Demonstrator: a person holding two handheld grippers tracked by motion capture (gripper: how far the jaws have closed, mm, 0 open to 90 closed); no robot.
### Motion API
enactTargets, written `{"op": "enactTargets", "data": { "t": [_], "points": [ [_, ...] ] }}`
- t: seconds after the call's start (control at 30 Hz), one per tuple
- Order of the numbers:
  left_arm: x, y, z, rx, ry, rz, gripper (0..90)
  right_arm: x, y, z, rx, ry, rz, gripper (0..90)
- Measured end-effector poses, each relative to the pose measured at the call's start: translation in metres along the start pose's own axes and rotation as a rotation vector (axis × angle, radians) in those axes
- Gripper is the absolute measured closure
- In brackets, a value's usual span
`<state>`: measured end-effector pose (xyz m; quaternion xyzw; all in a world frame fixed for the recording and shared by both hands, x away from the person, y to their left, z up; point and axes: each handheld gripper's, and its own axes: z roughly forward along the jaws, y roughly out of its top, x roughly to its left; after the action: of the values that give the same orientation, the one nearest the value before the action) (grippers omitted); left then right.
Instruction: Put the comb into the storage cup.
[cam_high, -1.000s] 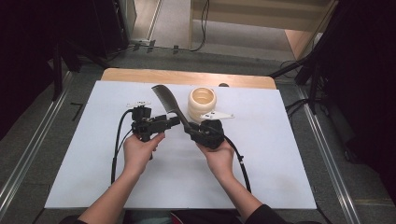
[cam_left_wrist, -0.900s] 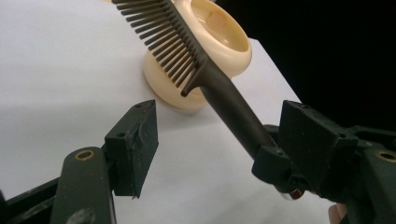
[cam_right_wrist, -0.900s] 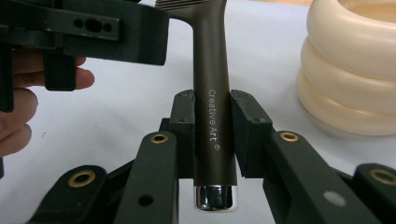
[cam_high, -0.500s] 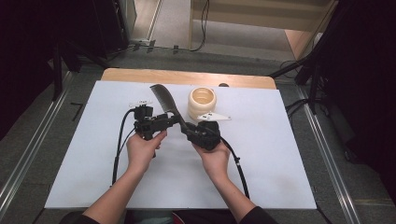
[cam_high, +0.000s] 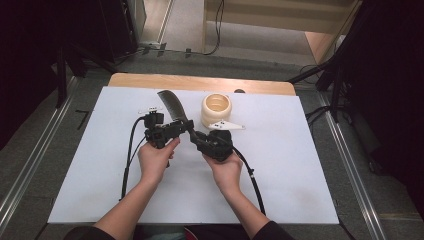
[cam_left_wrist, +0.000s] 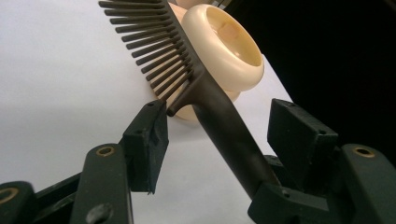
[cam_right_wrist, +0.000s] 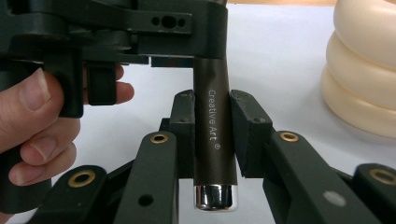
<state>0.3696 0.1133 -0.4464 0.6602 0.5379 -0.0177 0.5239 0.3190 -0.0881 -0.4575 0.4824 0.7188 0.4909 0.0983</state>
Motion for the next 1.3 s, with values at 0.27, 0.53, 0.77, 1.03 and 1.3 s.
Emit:
{"op": "enactTargets", "data": {
  "t": [0.27,0.53,0.77,1.03,1.3],
  "points": [
    [0.003,0.0,0.001,0.008,-0.02,-0.046,49.1,0.004,-0.002,0.003,-0.011,0.008,-0.012,70.2],
    [0.006,0.0,0.003,0.029,-0.035,-0.078,60.7,0.007,-0.002,0.005,-0.022,0.015,-0.018,70.2],
    [0.009,0.001,0.003,0.037,-0.063,-0.114,62.9,0.007,-0.002,0.004,-0.02,0.017,-0.028,70.2],
    [0.01,0.001,0.002,0.038,-0.093,-0.144,65.6,0.005,-0.002,0.004,-0.014,0.022,-0.045,70.1],
    [0.013,0.001,0.001,0.043,-0.122,-0.185,68.3,0.004,-0.003,0.004,-0.005,0.033,-0.06,70.0]
  ]
}}
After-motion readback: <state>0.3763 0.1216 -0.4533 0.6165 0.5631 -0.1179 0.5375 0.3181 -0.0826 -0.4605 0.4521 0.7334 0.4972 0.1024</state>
